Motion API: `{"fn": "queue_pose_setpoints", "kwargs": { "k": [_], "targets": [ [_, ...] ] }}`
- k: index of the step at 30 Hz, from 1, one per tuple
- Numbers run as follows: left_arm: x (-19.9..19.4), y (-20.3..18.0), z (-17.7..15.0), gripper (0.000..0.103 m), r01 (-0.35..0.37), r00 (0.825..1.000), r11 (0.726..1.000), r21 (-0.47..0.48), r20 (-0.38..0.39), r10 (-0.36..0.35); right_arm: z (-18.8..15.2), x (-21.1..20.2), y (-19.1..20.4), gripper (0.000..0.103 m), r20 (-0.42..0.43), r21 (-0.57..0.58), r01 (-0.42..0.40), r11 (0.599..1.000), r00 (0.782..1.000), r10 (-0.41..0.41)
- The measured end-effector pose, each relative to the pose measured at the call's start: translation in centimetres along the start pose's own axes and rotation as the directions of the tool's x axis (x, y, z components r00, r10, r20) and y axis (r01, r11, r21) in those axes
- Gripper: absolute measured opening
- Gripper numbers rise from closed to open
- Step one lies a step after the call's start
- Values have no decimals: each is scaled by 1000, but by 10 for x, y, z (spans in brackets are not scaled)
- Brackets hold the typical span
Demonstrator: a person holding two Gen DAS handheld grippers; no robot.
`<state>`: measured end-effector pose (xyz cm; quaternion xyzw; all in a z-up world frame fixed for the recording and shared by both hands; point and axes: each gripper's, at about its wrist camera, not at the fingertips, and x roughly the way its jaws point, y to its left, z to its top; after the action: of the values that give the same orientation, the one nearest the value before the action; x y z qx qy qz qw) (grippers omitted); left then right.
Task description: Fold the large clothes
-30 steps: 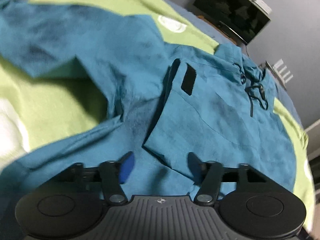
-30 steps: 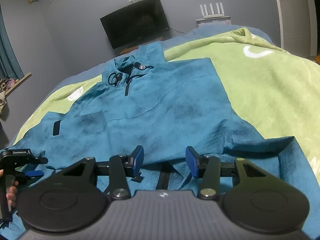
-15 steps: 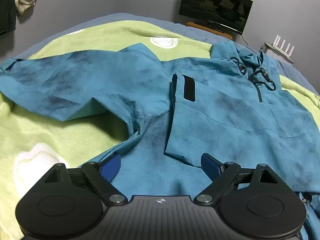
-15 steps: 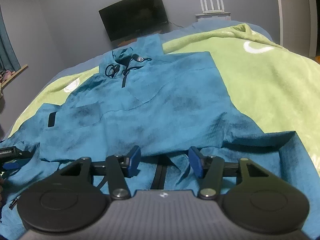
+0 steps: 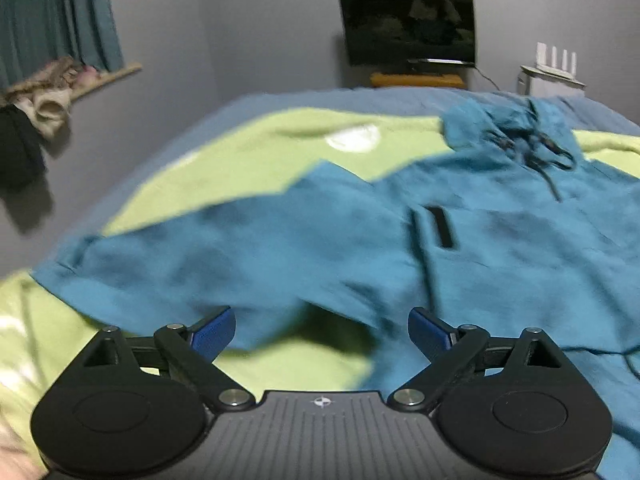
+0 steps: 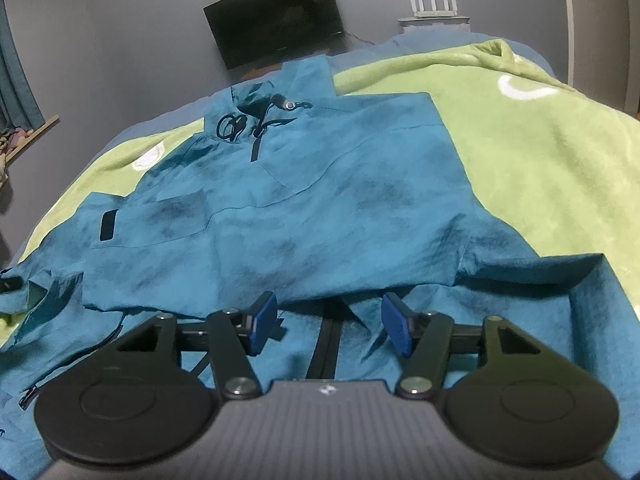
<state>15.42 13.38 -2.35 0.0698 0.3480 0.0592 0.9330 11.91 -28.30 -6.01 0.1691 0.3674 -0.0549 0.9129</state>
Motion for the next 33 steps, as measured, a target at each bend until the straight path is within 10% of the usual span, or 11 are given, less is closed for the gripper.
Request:
{"fn": "queue_pose_setpoints", "kwargs": {
  "k": [12, 23, 33],
  "targets": [
    [7, 157, 56, 101, -189, 978, 955, -228, 41, 204, -1, 1, 7, 58, -12, -35, 19, 999, 1000, -19],
    [107, 177, -12, 97, -296, 943, 933, -205, -218, 251, -3, 11, 14, 58, -63, -76, 26, 997, 998, -31],
    [146, 198, -29, 88, -287, 955, 873, -394, -191, 228, -4, 26, 21, 58, -120, -119, 11, 993, 992, -26]
  ]
}}
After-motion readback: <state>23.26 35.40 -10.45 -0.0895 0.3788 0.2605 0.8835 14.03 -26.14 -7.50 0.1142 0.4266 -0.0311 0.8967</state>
